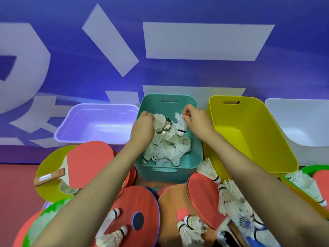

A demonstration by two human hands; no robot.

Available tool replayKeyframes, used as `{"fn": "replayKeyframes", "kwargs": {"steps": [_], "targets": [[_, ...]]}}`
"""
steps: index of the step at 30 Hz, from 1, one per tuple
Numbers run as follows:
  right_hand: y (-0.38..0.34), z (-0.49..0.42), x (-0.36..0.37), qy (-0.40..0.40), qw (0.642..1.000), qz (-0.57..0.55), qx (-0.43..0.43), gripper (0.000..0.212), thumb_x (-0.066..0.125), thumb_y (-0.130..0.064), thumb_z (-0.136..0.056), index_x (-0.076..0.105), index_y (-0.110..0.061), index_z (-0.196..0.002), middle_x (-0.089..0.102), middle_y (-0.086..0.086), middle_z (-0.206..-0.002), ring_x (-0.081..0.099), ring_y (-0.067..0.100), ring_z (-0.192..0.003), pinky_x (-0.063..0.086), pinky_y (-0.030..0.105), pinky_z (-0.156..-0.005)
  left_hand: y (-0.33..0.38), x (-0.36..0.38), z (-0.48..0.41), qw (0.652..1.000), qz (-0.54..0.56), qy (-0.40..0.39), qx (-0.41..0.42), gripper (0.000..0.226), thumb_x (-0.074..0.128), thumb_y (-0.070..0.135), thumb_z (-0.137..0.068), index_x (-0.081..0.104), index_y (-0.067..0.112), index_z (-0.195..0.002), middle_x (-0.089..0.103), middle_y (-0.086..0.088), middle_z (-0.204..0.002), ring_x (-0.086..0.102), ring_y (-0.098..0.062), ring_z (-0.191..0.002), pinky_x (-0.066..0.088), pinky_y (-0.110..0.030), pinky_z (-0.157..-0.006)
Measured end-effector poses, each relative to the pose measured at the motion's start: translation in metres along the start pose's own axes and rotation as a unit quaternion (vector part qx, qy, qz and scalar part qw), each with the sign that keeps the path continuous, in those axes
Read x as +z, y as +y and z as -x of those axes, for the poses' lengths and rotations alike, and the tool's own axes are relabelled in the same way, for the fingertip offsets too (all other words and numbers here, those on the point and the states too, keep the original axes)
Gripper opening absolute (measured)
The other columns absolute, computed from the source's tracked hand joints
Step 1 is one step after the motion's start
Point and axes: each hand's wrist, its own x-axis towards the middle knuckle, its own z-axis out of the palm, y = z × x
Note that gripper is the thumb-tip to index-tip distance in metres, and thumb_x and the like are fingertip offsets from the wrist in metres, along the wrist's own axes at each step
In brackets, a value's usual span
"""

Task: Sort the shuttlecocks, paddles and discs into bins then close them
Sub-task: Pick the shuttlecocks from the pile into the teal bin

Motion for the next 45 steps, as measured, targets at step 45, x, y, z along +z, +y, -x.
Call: {"fn": "replayKeyframes", "kwargs": {"steps": [45], "targets": [[0.043,0.141,-0.043,0.072,0.996,-0.026,-0.033,0.032,0.055,-0.020,-0.091,0.055,-0.011,-0.122,0.059,0.004,-0.118,0.052,0.022,-0.111,0.041,0.032,-0.092,0.077,0.041,0.112,0.955,0.195,0.003,0.224,0.020,0.050,0.019,-0.091,0.061,0.011,-0.107,0.059,-0.002,-0.106,0.053,-0.015,-0.102,0.040,-0.022,-0.088]]}}
